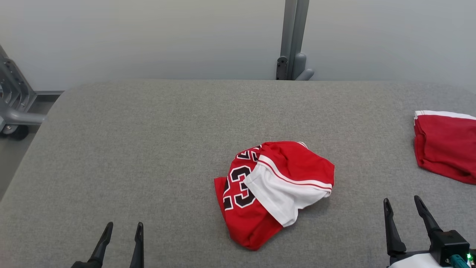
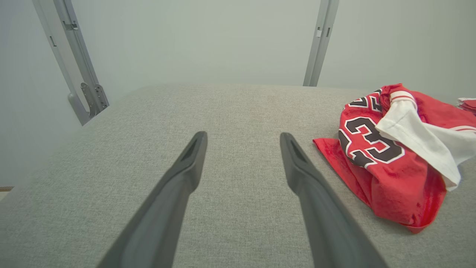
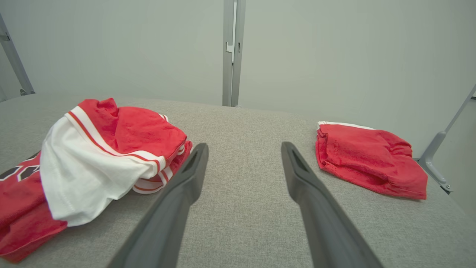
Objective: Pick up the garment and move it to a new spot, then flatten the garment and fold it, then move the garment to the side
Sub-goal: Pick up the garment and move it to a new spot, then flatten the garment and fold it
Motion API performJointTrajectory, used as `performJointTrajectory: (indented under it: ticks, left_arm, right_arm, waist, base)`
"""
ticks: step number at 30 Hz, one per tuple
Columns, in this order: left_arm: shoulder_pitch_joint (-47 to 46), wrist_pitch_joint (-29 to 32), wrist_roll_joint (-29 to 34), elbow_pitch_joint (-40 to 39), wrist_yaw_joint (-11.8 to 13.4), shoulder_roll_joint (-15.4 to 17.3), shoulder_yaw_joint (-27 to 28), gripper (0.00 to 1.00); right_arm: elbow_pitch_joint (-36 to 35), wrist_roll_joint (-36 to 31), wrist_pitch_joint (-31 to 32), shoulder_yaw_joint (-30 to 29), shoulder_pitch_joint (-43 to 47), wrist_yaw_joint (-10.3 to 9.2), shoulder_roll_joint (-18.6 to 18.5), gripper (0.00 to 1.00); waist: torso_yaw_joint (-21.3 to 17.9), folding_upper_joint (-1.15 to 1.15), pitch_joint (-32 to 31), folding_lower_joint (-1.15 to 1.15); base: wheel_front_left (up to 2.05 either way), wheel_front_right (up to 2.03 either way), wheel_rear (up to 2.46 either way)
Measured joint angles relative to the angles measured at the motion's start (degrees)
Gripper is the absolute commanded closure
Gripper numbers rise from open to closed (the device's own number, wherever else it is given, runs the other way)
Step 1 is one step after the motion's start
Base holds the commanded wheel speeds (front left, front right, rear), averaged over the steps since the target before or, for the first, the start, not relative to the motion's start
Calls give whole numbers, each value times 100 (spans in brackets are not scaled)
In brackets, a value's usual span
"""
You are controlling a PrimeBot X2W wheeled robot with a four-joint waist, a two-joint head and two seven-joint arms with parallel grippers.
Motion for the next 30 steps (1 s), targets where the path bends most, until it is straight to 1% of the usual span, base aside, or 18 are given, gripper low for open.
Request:
performJointTrajectory:
  ticks: [5, 10, 14, 17, 20, 24, 25, 27, 30]
  left_arm:
    - [-3, 0, 159, 60, -105, -110, 109, 0]
    - [-47, 0, 260, 101, -156, -171, 144, 0]
    - [-313, 0, 335, 62, -178, -229, -100, 0]
    - [-720, -3, 378, 124, -181, -258, -588, 0]
    - [-1261, -9, 185, 505, -187, -224, -1539, 0]
    - [-2121, 89, -501, 1144, -196, -162, -2651, 0]
    - [-2310, 134, -737, 1294, -197, -146, -2846, 0]
    - [-2665, 257, -1001, 1652, -198, -83, -3073, 0]
    - [-3055, 343, -1391, 2139, -198, 12, -3217, 0]
  right_arm:
    - [9, 55, 0, 49, -15, 0, 2, 0]
    - [-4, 91, 0, 67, -29, 0, 2, 0]
    - [0, 91, 0, 120, -130, 0, 1, 0]
    - [-11, 59, 0, 218, -259, 0, 3, 0]
    - [-13, 45, 0, 299, -357, 0, 3, 0]
    - [8, 49, 1, 368, -460, 0, 3, 0]
    - [11, 59, 0, 382, -501, 0, 5, 0]
    - [44, 94, 0, 391, -549, 0, 3, 0]
    - [62, 145, 0, 398, -589, 0, 5, 0]
  waist:
    - [-70, 0, 24, 0]
    - [-133, 0, 62, 0]
    - [-201, 0, 123, 0]
    - [-294, 0, 186, 0]
    - [-429, 0, 256, 0]
    - [-658, 0, 366, 0]
    - [-725, 0, 398, 0]
    - [-864, 0, 460, 0]
    - [-1080, 0, 553, 0]
  base:
    - [0, 0, 0]
    - [0, 0, 0]
    - [0, 0, 0]
    - [0, 0, 0]
    - [0, 0, 0]
    - [0, 0, 0]
    - [0, 0, 0]
    - [0, 0, 0]
    - [0, 0, 0]
